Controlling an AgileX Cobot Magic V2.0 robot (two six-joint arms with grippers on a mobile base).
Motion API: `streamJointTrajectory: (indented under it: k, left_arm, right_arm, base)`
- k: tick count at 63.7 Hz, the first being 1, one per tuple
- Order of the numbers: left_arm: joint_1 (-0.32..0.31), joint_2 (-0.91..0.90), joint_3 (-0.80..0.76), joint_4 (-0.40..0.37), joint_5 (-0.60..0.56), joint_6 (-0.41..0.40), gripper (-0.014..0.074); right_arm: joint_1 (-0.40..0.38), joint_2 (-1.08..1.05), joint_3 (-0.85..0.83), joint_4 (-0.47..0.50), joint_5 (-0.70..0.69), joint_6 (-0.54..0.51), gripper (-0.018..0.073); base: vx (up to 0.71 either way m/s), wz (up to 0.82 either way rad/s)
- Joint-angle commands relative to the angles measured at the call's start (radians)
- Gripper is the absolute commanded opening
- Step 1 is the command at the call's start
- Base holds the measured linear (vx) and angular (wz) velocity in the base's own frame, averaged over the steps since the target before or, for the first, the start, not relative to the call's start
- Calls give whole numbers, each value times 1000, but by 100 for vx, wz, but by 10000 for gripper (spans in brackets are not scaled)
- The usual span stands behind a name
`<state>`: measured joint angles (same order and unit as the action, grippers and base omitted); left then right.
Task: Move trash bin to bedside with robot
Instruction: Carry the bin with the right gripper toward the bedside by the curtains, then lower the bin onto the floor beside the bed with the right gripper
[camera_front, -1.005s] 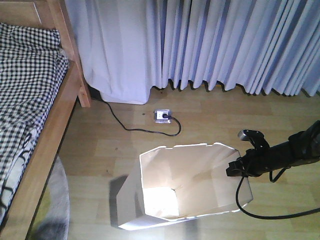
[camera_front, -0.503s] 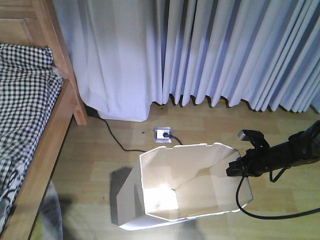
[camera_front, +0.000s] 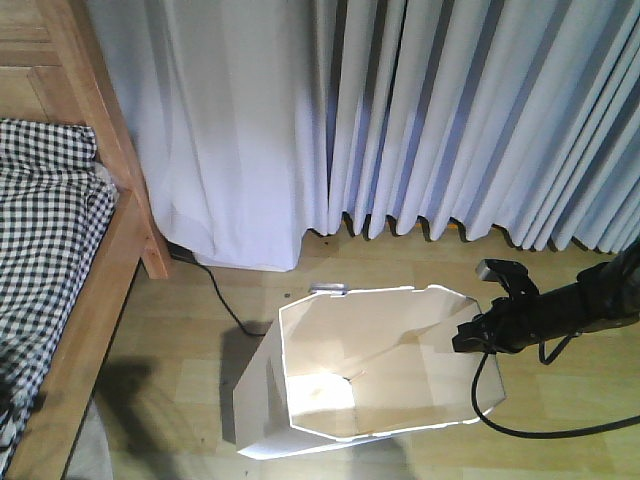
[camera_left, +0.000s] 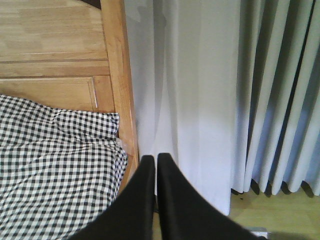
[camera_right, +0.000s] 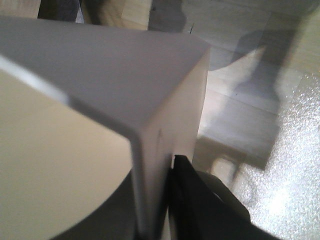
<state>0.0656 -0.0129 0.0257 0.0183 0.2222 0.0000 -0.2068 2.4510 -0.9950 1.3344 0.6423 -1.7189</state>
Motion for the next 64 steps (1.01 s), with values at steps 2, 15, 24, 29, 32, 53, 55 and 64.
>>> streamJointTrajectory:
  k: [2, 15, 24, 29, 32, 53, 55, 64]
  left_arm:
    - [0, -15, 19, -4, -71, 0, -6]
    - [0, -15, 19, -4, -71, 0, -6]
    - [0, -15, 19, -4, -71, 0, -6]
    - [0, -15, 19, -4, -71, 0, -6]
    - [0, -15, 19, -4, -71, 0, -6]
    - [0, -15, 19, -4, -71, 0, -6]
    - [0, -15, 19, -4, -71, 0, -6]
    - [0, -15, 19, -4, -71, 0, -6]
  right_arm:
    - [-5, -74, -5, 51, 254, 7, -6]
    - [-5, -74, -5, 53, 254, 7, -6]
    - [-5, -74, -5, 53, 254, 7, -6]
    - [-5, -74, -5, 53, 254, 7, -6]
    - [-5, -74, -5, 53, 254, 7, -6]
    - [-5, -74, -5, 55, 254, 7, -6]
    - [-5, -74, -5, 55, 254, 7, -6]
    - [-5, -74, -5, 55, 254, 7, -6]
  base:
    - [15, -2]
    - [10, -5]
    - [5, -4]
    - [3, -2]
    - [1, -1]
    - [0, 0]
    - [0, 0]
    - [0, -1]
